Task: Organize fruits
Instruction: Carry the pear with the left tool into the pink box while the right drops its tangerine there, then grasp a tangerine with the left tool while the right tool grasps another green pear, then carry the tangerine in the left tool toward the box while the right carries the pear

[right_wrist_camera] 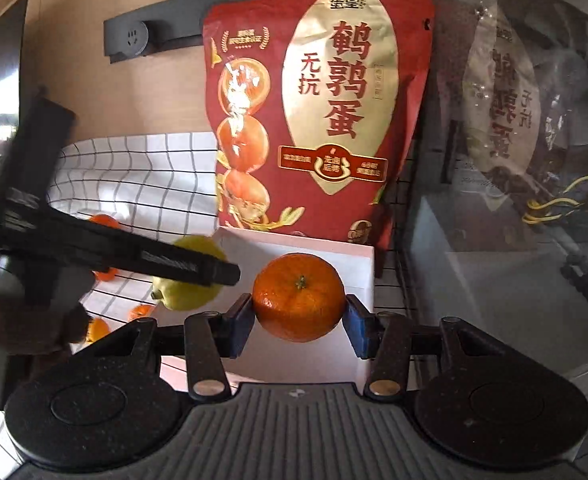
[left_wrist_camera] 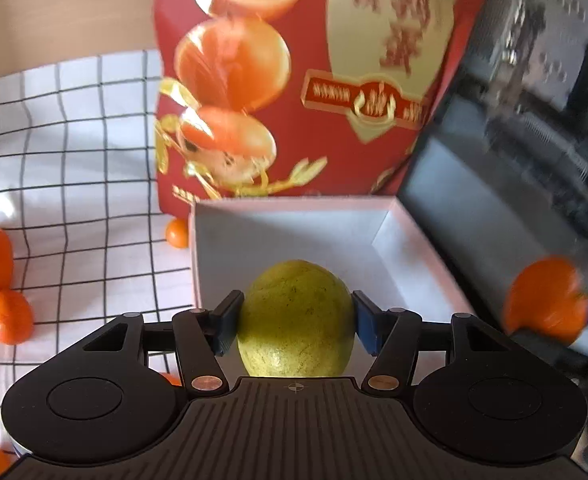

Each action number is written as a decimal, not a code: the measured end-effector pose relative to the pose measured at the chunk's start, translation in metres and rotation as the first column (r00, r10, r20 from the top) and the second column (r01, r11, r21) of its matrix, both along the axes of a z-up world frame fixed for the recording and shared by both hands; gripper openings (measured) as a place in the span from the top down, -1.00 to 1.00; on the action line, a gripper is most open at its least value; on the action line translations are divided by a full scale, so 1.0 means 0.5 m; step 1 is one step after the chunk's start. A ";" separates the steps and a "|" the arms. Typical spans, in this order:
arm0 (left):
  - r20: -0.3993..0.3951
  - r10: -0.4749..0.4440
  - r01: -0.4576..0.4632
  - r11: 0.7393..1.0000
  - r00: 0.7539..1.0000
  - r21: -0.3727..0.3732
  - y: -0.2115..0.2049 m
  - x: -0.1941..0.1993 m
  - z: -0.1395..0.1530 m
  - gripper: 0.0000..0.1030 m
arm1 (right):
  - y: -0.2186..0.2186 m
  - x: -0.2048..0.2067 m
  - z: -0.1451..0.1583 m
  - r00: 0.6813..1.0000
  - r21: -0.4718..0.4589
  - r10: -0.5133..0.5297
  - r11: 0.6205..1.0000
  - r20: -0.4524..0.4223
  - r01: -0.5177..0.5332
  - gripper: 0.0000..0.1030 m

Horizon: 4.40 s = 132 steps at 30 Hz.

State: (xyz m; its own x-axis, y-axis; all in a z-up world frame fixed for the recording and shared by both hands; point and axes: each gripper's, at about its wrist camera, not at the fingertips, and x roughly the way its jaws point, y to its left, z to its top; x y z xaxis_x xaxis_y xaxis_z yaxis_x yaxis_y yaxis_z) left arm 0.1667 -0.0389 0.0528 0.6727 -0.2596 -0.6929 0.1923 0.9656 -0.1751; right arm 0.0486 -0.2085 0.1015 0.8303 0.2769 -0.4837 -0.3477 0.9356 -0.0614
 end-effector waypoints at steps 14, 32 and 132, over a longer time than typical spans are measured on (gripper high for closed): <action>0.039 -0.049 0.046 0.996 0.998 0.083 -0.036 -0.030 -0.011 -0.20 | -0.002 0.041 -0.002 0.998 -0.051 -0.065 0.997 0.025 0.066 0.07; 0.276 0.434 -0.397 0.900 0.858 -0.183 0.451 -0.420 0.025 -0.16 | 0.165 0.249 -0.092 0.935 0.110 -0.049 0.990 -0.352 0.093 0.07; 0.199 0.163 -0.124 0.973 0.966 -0.195 0.139 -0.393 -0.103 0.12 | 0.024 -0.093 -0.230 0.944 -0.009 0.252 0.966 -0.213 -0.260 -0.15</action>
